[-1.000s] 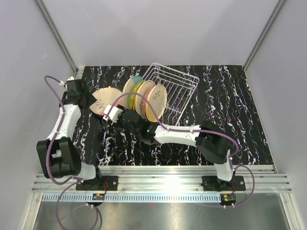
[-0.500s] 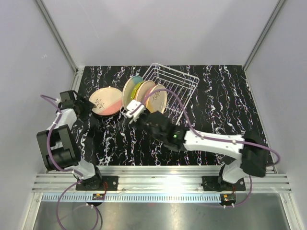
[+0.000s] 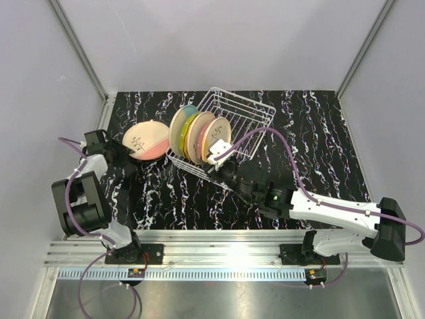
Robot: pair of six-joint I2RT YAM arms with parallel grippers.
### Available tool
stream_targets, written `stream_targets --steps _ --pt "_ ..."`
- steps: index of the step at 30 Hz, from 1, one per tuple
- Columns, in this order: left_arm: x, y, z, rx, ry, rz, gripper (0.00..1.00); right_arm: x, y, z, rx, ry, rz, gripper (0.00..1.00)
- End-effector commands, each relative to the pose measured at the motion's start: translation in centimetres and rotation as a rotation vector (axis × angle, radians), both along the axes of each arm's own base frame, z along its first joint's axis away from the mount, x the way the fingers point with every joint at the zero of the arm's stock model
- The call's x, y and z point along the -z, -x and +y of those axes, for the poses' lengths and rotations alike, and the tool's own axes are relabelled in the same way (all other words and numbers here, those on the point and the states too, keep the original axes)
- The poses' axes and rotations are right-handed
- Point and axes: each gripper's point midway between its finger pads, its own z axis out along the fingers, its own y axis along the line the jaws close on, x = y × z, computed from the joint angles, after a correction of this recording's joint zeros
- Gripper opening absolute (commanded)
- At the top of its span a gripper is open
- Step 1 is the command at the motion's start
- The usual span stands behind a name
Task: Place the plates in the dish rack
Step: Grab a plate with the left arm
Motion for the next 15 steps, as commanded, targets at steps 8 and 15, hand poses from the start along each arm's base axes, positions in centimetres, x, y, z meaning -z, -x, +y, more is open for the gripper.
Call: stream_targets --steps 8,15 --pt "-0.1 -0.7 -0.2 0.025 -0.04 -0.006 0.28 -0.2 -0.3 -1.1 0.054 -0.004 0.003 0.55" --pt "-0.4 -0.5 -0.2 0.042 -0.056 0.017 0.0 -0.3 -0.3 -0.1 0.037 -0.011 0.007 0.54"
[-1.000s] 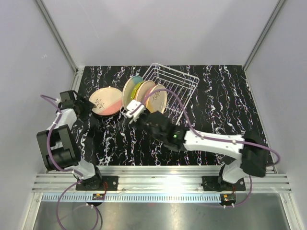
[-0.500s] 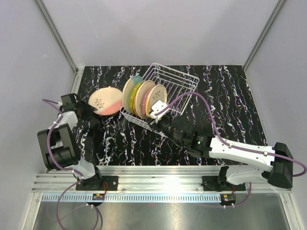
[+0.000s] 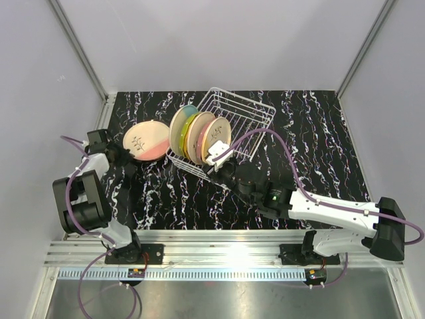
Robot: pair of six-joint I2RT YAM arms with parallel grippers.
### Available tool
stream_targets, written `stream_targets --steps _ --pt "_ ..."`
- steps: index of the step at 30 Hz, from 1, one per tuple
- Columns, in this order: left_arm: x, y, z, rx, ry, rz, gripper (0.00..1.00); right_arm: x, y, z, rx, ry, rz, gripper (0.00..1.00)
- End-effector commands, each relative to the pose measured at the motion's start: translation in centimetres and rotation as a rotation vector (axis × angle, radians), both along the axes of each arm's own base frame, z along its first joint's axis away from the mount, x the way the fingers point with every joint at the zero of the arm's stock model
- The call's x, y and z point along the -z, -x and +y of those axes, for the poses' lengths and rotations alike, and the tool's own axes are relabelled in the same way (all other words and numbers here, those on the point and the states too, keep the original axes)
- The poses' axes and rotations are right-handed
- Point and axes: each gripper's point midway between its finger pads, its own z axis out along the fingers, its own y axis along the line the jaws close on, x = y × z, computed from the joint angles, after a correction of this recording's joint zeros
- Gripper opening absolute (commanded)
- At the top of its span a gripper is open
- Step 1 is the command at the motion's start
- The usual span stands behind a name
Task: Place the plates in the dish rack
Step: Grab a plate with the left arm
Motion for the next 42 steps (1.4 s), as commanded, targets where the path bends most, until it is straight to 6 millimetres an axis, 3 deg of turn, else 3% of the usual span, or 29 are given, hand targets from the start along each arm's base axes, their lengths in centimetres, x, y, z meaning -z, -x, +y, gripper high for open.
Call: stream_targets --steps 1,4,5,7,10,11,12,13,16,17,18,19,20,21,22,23,24,25,26,27,28,30,31,33,34,40,42 --pt "-1.1 -0.7 0.4 0.024 -0.04 -0.009 0.0 -1.9 -0.1 1.0 -0.005 -0.055 -0.013 0.55" --pt "-2.0 -0.7 0.4 0.033 -0.053 -0.02 0.0 -1.8 -0.3 2.7 -0.047 -0.041 -0.038 0.54" --pt "-2.2 -0.7 0.5 0.033 -0.057 -0.022 0.0 -0.8 -0.2 4.0 -0.082 -0.014 -0.034 0.54" --pt "-3.0 -0.9 0.6 0.036 -0.069 -0.039 0.0 -1.4 -0.4 5.6 -0.121 -0.006 -0.061 0.54" --pt "-3.7 -0.9 0.6 0.041 -0.076 -0.048 0.0 -0.9 -0.3 9.4 -0.223 0.037 -0.093 0.55" --pt "-3.9 -0.9 0.5 0.044 -0.076 -0.048 0.0 0.7 -0.6 10.8 -0.244 0.08 -0.098 0.56" --pt "-4.1 -0.9 0.5 0.044 -0.078 -0.054 0.0 -0.3 -0.8 11.9 -0.259 0.072 -0.118 0.57" --pt "-4.5 -0.9 0.4 0.047 -0.077 -0.059 0.0 1.5 -0.9 13.4 -0.293 0.109 -0.112 0.57" --pt "-5.3 -1.1 0.3 0.055 -0.078 -0.071 0.0 1.1 -1.1 16.0 -0.355 0.132 -0.154 0.59" --pt "-5.4 -1.0 0.2 0.059 -0.077 -0.069 0.0 2.8 -1.3 16.9 -0.371 0.173 -0.151 0.59" --pt "-5.7 -1.0 0.2 0.06 -0.08 -0.073 0.0 2.2 -1.4 17.8 -0.384 0.166 -0.164 0.6" --pt "-6.0 -1.1 0.2 0.061 -0.082 -0.082 0.0 4.1 -1.7 18.7 -0.398 0.2 -0.15 0.61" --pt "-6.3 -1.1 0.2 0.064 -0.081 -0.084 0.0 4.7 -1.7 19.2 -0.405 0.219 -0.149 0.62" --pt "-6.6 -1.1 0.2 0.065 -0.084 -0.09 0.0 4.3 -2.1 19.8 -0.404 0.215 -0.159 0.63" --pt "-7.1 -1.1 0.2 0.065 -0.091 -0.103 0.0 6.3 -2.4 20.6 -0.409 0.25 -0.147 0.64" --pt "-7.4 -1.1 0.2 0.065 -0.095 -0.107 0.0 7.2 -2.6 21.0 -0.415 0.277 -0.142 0.64" --pt "-7.9 -1.1 0.2 0.067 -0.102 -0.12 0.0 6.7 -2.8 21.7 -0.414 0.273 -0.154 0.64" --pt "-8.2 -1.0 0.2 0.069 -0.105 -0.123 0.0 8.8 -3.3 22.2 -0.411 0.311 -0.139 0.65" --pt "-8.6 -1.0 0.2 0.067 -0.118 -0.127 0.0 9.5 -3.5 22.5 -0.408 0.338 -0.141 0.66" --pt "-9.1 -0.9 0.1 0.07 -0.126 -0.138 0.0 9.0 -4.1 22.9 -0.392 0.334 -0.157 0.66" --pt "-9.5 -0.9 0.0 0.072 -0.131 -0.144 0.0 10.8 -4.6 23.2 -0.379 0.365 -0.149 0.67" --pt "-10.3 -0.8 0.0 0.074 -0.148 -0.163 0.0 11.2 -5.2 23.8 -0.368 0.386 -0.175 0.69" --pt "-10.4 -0.7 -0.2 0.076 -0.151 -0.159 0.0 12.8 -5.5 24.1 -0.366 0.412 -0.169 0.7" --pt "-11.2 -0.8 -0.1 0.08 -0.184 -0.169 0.0 13.0 -6.0 24.5 -0.357 0.426 -0.19 0.73" --pt "-11.1 -0.5 -0.1 0.075 -0.191 -0.156 0.0 14.1 -6.5 24.6 -0.342 0.451 -0.195 0.73" --pt "-11.6 -0.5 -0.3 0.098 -0.208 -0.16 0.0 15.4 -8.8 25.1 -0.313 0.457 -0.191 0.75" --pt "-11.8 -0.5 -0.7 0.109 -0.204 -0.168 0.0 14.9 -9.8 25.3 -0.282 0.453 -0.216 0.75"
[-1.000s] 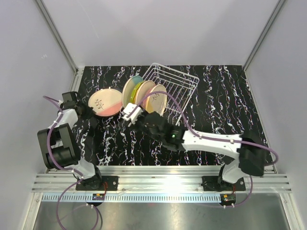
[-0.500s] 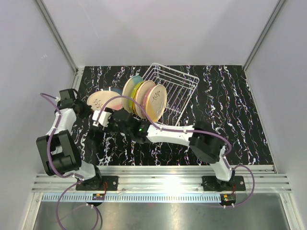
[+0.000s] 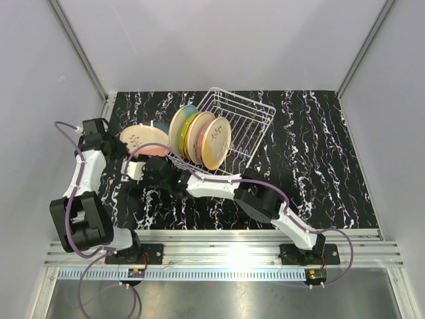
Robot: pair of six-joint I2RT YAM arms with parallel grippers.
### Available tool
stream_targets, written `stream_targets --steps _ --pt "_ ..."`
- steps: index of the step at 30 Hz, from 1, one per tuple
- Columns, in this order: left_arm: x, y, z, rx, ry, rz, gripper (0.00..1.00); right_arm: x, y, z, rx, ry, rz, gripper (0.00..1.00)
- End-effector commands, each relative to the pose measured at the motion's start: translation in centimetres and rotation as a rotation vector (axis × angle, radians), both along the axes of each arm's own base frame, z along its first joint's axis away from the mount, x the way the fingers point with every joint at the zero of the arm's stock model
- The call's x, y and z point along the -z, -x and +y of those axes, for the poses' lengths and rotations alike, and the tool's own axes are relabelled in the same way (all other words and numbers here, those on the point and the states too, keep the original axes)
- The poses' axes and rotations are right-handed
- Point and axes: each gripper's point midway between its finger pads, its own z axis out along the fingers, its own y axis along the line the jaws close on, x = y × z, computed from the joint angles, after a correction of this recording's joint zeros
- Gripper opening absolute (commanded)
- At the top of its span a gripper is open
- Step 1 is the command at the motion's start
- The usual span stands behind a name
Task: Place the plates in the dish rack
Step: Grab a plate with the left arm, then pass the plate from the left arm to the right
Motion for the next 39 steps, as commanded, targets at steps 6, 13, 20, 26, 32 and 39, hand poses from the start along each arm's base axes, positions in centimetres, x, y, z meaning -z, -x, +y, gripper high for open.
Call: stream_targets --steps 6,13,20,26,32,39 --pt "-5.7 -1.9 -1.3 0.09 -0.053 -0.168 0.0 -2.0 -5.7 0.2 0.116 -0.045 -0.139 0.76" --pt "-6.8 -1.6 -1.6 0.099 -0.07 -0.191 0.0 -0.7 -7.2 0.2 0.12 -0.046 -0.146 0.72" --pt "-7.6 -1.5 -2.0 0.11 -0.071 -0.212 0.0 -2.0 -8.3 0.5 0.151 -0.099 -0.211 0.59" --pt "-8.6 -1.4 -2.5 0.136 -0.066 -0.246 0.0 -4.7 -8.3 0.5 0.162 -0.175 -0.211 0.38" --pt "-9.9 -1.2 -2.7 0.156 -0.087 -0.285 0.0 -8.0 -7.3 0.0 0.15 -0.274 -0.195 0.17" --pt "-11.6 -1.2 -3.4 0.195 -0.101 -0.36 0.14 -12.4 -6.4 -0.3 0.152 -0.391 -0.198 0.0"
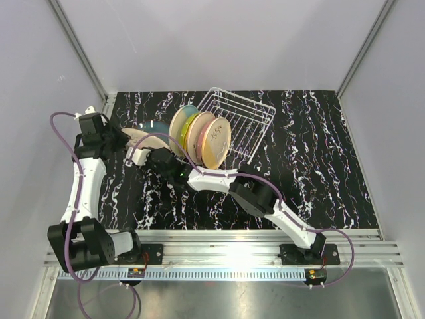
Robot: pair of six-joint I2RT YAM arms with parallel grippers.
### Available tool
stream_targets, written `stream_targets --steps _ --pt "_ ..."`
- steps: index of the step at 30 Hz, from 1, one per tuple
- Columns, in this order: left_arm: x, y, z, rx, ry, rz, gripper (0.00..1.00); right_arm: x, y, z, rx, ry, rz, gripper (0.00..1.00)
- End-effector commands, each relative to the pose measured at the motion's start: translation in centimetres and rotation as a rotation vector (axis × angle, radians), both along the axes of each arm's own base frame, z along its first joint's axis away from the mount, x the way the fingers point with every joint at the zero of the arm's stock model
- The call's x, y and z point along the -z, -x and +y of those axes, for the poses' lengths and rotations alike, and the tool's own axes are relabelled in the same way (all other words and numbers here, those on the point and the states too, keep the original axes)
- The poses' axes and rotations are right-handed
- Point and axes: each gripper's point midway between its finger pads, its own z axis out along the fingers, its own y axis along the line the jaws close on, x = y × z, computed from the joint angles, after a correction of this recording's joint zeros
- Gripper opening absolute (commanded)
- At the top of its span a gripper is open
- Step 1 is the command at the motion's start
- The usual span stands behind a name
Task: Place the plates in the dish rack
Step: Pass the plate from the left arm to the right, then insert the plate into the dish rack
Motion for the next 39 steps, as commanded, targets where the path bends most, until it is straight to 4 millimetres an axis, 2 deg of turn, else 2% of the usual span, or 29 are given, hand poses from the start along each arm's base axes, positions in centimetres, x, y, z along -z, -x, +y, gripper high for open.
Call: stream_targets --steps 1,4,5,9,10,12,13,14,16,19,20,22,23,33,34,35,37,38,39 --pt "-5.6 -1.1 -1.3 0.087 -0.016 -0.19 0.15 -10.9 0.7 0.2 -0.013 -0.264 -0.07 0.0" --pt "-6.9 -1.1 -2.0 0.127 -0.013 -0.254 0.41 -12.1 1.2 0.1 -0.02 -0.291 -0.065 0.0" --pt "-7.3 -1.1 -2.0 0.129 -0.016 -0.265 0.53 -12.8 1.4 0.1 -0.025 -0.302 -0.065 0.0" --pt "-9.0 -0.7 -1.9 0.141 -0.061 -0.307 0.69 -14.5 1.9 -0.2 -0.03 -0.349 -0.04 0.0" --pt "-10.7 -0.3 -1.7 0.143 -0.089 -0.346 0.7 -15.1 1.8 -0.4 -0.024 -0.369 -0.032 0.0" --pt "-12.4 0.5 -1.2 0.131 -0.148 -0.393 0.76 -16.5 1.9 -0.6 -0.018 -0.428 0.0 0.0" --pt "-14.1 1.7 -0.5 0.086 -0.191 -0.444 0.78 -16.9 2.0 -0.7 -0.023 -0.446 0.014 0.0" --pt "-14.3 2.2 0.0 0.066 -0.225 -0.457 0.79 -17.4 2.3 -0.5 -0.037 -0.464 0.028 0.0" --pt "-15.9 3.5 1.1 -0.01 -0.284 -0.505 0.82 -19.2 3.0 -0.4 -0.063 -0.519 0.067 0.0" --pt "-16.4 4.2 1.9 -0.052 -0.319 -0.501 0.84 -21.8 3.8 -0.7 -0.09 -0.592 0.108 0.0" --pt "-16.5 4.3 1.9 -0.053 -0.322 -0.504 0.84 -23.3 4.1 -1.2 -0.096 -0.62 0.11 0.0" --pt "-16.6 4.5 1.7 -0.047 -0.325 -0.512 0.84 -24.2 4.4 -1.8 -0.093 -0.648 0.131 0.0" --pt "-16.8 4.7 2.1 -0.07 -0.342 -0.509 0.85 -25.7 4.7 -2.5 -0.095 -0.675 0.127 0.0" --pt "-17.1 6.3 2.6 -0.146 -0.443 -0.501 0.93 -29.6 6.2 -5.3 -0.076 -0.804 0.244 0.0" --pt "-17.2 6.6 2.9 -0.169 -0.459 -0.498 0.94 -29.4 6.3 -5.6 -0.065 -0.807 0.254 0.0" --pt "-17.3 6.8 2.9 -0.177 -0.465 -0.5 0.96 -30.8 6.6 -6.6 -0.062 -0.835 0.253 0.0" --pt "-17.5 7.3 3.0 -0.197 -0.478 -0.508 0.98 -30.4 7.1 -7.5 -0.043 -0.845 0.285 0.0" --pt "-17.6 7.4 2.9 -0.197 -0.481 -0.512 0.98 -31.9 7.6 -8.9 -0.032 -0.876 0.282 0.0" --pt "-17.7 7.6 2.7 -0.195 -0.481 -0.52 0.99 -30.9 7.8 -9.3 -0.017 -0.859 0.294 0.0"
